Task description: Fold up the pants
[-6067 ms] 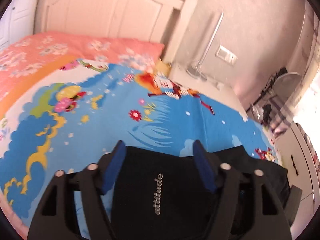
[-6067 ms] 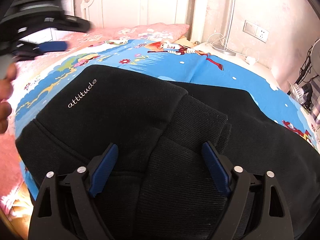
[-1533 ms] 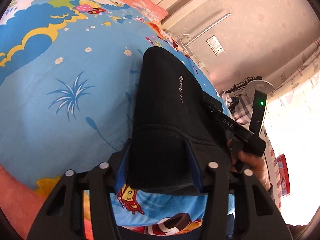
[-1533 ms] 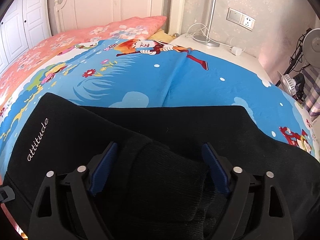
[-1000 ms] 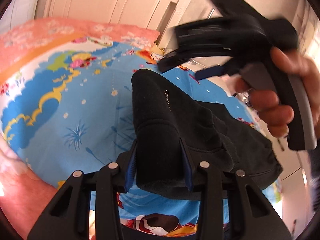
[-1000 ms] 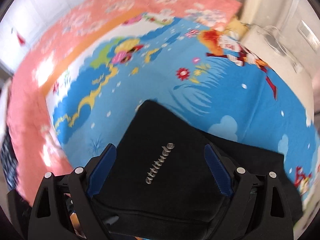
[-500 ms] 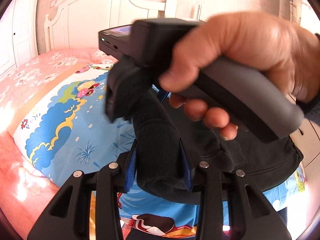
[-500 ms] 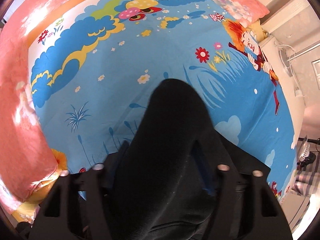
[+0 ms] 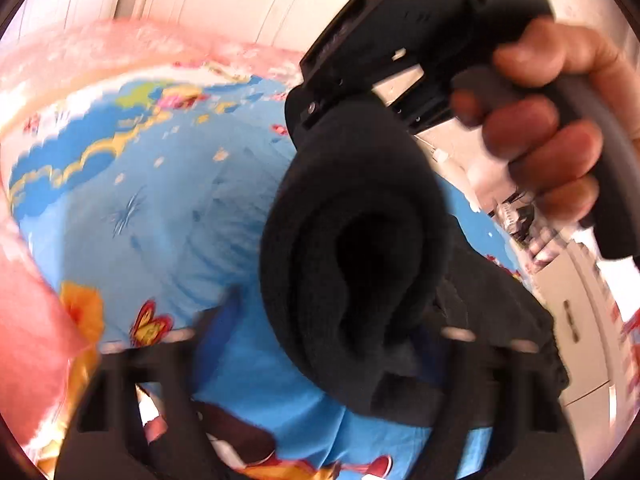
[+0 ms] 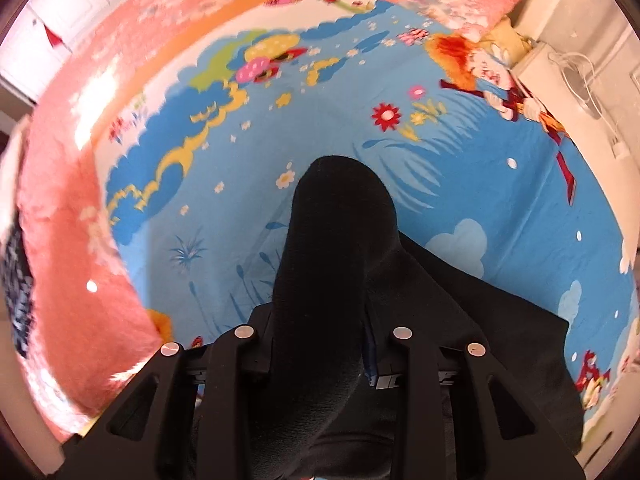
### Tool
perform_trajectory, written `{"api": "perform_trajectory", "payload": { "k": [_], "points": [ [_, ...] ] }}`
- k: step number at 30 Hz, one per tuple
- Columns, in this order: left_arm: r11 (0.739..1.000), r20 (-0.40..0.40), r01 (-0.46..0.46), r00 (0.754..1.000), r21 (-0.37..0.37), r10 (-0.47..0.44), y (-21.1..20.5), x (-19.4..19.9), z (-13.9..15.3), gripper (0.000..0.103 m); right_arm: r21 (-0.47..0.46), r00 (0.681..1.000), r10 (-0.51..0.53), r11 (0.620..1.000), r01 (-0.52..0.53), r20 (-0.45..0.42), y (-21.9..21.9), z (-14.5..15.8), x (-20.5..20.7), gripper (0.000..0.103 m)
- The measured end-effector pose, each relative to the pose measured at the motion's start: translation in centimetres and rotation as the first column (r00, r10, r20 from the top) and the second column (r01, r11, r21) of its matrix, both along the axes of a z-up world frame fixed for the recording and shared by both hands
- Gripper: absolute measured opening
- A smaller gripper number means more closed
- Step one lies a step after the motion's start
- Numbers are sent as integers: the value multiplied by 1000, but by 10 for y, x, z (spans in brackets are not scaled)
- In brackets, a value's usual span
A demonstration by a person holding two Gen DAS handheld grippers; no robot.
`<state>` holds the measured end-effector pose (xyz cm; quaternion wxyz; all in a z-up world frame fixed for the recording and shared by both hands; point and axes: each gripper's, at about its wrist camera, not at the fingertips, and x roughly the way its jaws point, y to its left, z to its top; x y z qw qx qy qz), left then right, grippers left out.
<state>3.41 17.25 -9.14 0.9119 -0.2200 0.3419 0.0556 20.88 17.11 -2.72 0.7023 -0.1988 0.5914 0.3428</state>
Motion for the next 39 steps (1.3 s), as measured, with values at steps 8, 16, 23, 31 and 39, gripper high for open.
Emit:
{"api": "perform_trajectory", "payload": {
  "k": [8, 16, 23, 31, 39],
  "points": [
    [882, 182, 159, 948, 444, -262, -135, -3, 99, 31, 396, 987, -156, 905, 154, -28, -193, 105, 22, 30],
    [505, 42, 355, 786, 787, -617, -346, -1, 52, 32, 540, 866, -485, 700, 467, -122, -449, 45, 15, 39],
    [189, -174, 397, 716, 898, -677, -429, -11, -52, 53, 503, 767, -577, 593, 629, -280, -526, -81, 18, 59],
    [141, -113, 282, 722, 949, -682, -428, -22, -45, 30, 480, 799, -575, 657, 581, -179, -509, -55, 17, 27],
    [130, -76, 242, 688, 961, -722, -447, -15, -19, 29, 457, 799, -593, 687, 565, -97, -544, -21, 7, 25]
  ]
}}
